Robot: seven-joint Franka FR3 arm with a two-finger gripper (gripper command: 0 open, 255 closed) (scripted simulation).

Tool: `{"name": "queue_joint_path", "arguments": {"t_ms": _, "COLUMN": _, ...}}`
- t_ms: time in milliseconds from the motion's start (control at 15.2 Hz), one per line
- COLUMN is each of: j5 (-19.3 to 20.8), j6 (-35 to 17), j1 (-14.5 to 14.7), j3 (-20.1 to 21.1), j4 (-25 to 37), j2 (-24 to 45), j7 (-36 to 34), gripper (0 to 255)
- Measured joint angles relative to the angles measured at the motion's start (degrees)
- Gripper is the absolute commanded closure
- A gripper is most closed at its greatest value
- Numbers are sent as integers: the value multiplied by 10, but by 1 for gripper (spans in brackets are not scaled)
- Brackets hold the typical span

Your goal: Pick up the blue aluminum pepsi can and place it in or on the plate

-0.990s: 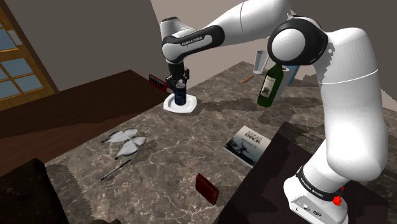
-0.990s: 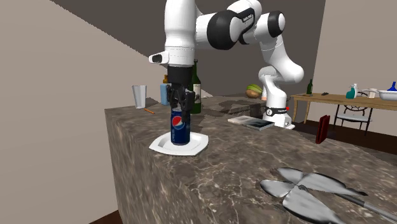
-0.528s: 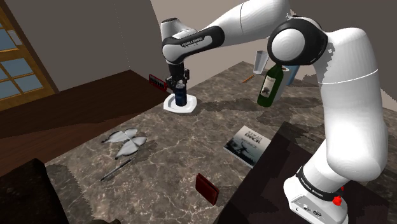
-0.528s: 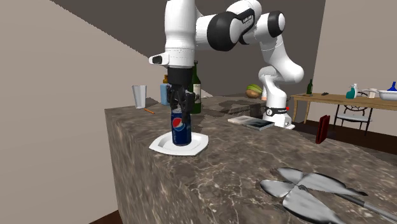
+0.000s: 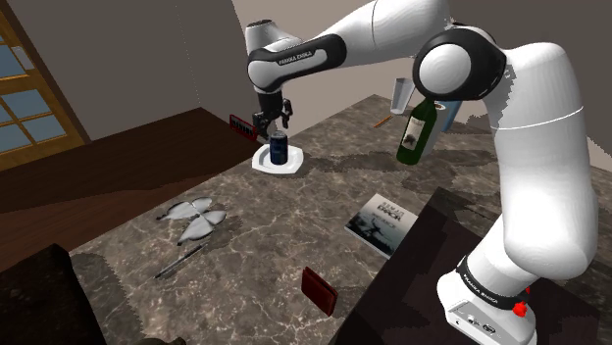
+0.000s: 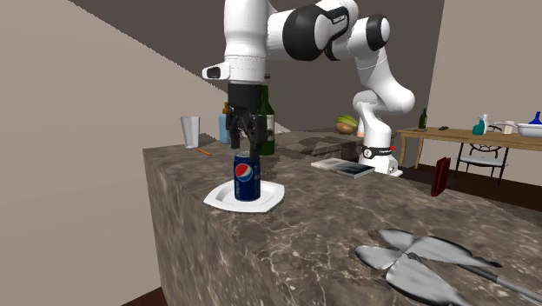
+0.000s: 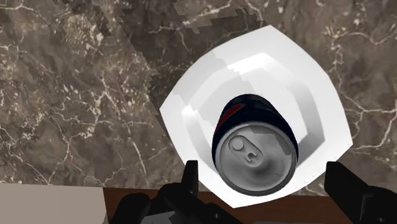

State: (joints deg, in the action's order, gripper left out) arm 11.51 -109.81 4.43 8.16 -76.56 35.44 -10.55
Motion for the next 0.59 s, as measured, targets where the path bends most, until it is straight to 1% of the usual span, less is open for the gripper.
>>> {"name": "queue_joint_path", "arguments": {"t_ms": 198, "j5": -3, "j6": 33, "j1": 0, "j3": 1, "j4": 23, "j2": -11, "j7": 5, "gripper": 0}}
{"name": "queue_joint_path", "arguments": {"t_ms": 594, "j5": -3, "j6": 39, "j1": 2, "j3": 2, "j4": 25, "j2": -14, "j7": 3, "gripper": 0}}
